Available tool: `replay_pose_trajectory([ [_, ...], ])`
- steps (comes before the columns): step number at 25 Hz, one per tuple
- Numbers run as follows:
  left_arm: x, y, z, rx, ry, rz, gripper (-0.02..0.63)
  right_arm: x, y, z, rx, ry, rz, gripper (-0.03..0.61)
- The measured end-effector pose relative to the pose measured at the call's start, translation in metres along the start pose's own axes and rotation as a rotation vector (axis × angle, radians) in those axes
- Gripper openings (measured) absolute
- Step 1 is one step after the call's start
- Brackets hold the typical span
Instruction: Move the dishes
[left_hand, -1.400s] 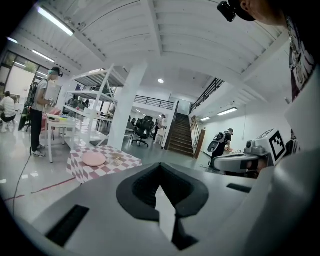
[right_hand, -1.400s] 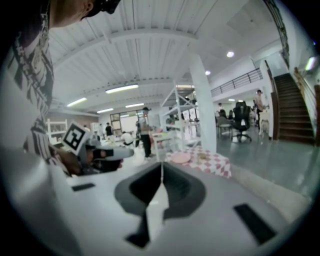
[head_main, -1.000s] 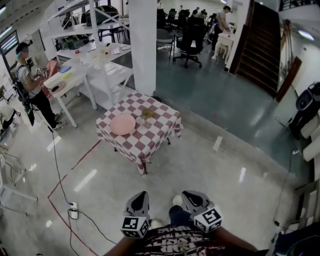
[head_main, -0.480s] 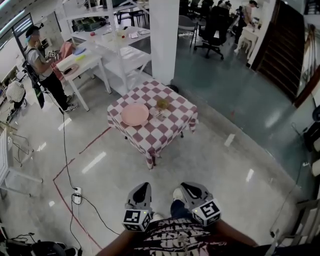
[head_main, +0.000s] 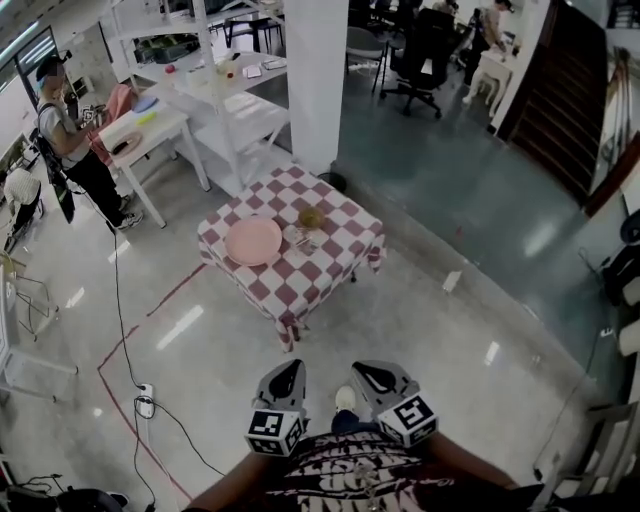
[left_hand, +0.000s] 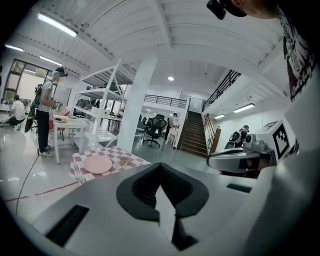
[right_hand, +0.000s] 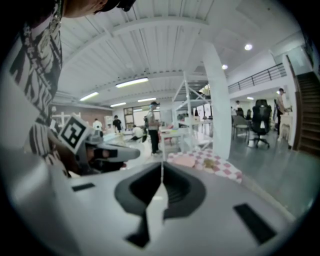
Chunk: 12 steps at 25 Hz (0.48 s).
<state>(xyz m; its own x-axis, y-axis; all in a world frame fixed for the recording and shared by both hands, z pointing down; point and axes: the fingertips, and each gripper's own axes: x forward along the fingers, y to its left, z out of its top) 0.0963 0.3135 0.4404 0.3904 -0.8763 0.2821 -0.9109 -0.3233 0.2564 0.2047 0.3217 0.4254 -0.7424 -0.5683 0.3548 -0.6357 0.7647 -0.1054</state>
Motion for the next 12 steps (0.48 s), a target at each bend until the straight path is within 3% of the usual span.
replay_pose_trajectory([
  [5,0.023,-0.006,0.009,0.017,0.006,-0.006,0.029,0.005,-0.024,0.002,0.012,0.011,0.02,0.035],
  [12,0.04,0.01,0.023,0.019,-0.001,0.07,0.029,0.014,-0.065,0.005,0.056,0.02,-0.027,0.035],
])
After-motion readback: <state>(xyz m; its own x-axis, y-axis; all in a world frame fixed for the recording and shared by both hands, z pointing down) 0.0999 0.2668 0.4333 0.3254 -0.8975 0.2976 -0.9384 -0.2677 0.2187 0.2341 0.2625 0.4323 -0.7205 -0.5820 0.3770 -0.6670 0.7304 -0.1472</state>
